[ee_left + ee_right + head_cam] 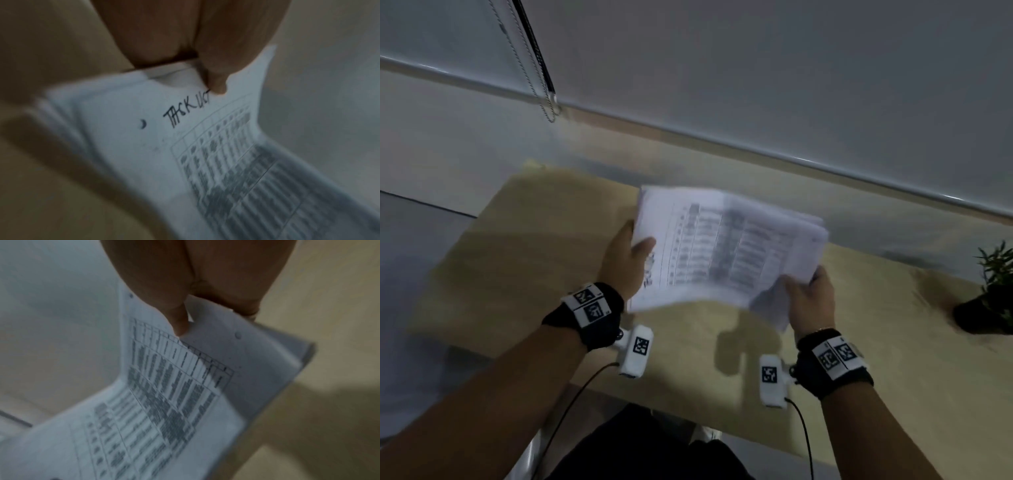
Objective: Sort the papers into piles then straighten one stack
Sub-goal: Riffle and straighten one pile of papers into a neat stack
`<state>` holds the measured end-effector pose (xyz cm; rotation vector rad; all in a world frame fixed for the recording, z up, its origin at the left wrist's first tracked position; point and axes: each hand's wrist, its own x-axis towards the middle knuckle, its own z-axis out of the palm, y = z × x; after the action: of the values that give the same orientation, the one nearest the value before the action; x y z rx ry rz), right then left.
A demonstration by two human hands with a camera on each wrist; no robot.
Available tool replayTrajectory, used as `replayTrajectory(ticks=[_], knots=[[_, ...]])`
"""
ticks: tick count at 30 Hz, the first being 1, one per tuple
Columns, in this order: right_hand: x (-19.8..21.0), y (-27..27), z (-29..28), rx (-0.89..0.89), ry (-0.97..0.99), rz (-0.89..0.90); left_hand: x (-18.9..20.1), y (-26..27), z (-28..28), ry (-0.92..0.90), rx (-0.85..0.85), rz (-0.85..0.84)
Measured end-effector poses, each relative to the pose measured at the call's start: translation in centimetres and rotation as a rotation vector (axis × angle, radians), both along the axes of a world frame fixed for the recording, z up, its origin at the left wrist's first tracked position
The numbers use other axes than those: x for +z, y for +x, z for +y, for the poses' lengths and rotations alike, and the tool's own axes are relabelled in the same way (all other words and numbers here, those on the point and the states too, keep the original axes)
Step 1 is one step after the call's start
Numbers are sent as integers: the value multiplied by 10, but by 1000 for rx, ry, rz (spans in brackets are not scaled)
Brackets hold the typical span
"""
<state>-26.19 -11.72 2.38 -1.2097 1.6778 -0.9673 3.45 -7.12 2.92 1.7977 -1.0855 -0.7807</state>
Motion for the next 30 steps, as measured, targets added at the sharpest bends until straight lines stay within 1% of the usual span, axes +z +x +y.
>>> replayTrajectory(ticks=[2, 3, 4, 5, 7, 9, 11, 14, 17, 19, 21, 23, 26, 28, 30], knots=[[25, 1, 3, 10, -253, -58, 22, -2, 1, -238, 43, -42], [33, 2, 7, 16, -349, -69, 27, -2, 5, -314, 51, -42], [36, 1, 12, 15, -404, -54, 25, 1, 9, -347, 44, -29], [33, 1, 18, 13, -418, -18, 19, 2, 14, -339, 26, -9], [13, -3, 29, 35, -351, 61, -3, 2, 26, -220, -20, 33], [-11, -8, 36, 56, -202, 91, -26, 0, 35, -82, -61, 78], [-22, -10, 37, 51, -123, 102, -40, -1, 39, -41, -73, 72], [-15, -9, 36, 26, -143, 128, -36, -6, 37, -31, 12, 16], [-7, -12, 36, 18, -192, 96, -19, -12, 37, -126, 104, -32], [-9, -14, 37, 29, -197, 108, -16, -12, 36, -138, 142, -14], [-15, -14, 35, 37, -141, 112, -26, -10, 32, -45, 161, 100], [-16, -10, 30, 58, -98, 95, -41, -8, 27, 61, 131, 153], [-11, -3, 18, 91, -47, 41, -51, -6, 17, 150, 95, 154], [-8, -5, 12, 126, -3, 49, -54, -1, 10, 218, 73, 100], [-30, -18, 8, 150, 146, 70, -62, 8, 13, 319, 84, 102]])
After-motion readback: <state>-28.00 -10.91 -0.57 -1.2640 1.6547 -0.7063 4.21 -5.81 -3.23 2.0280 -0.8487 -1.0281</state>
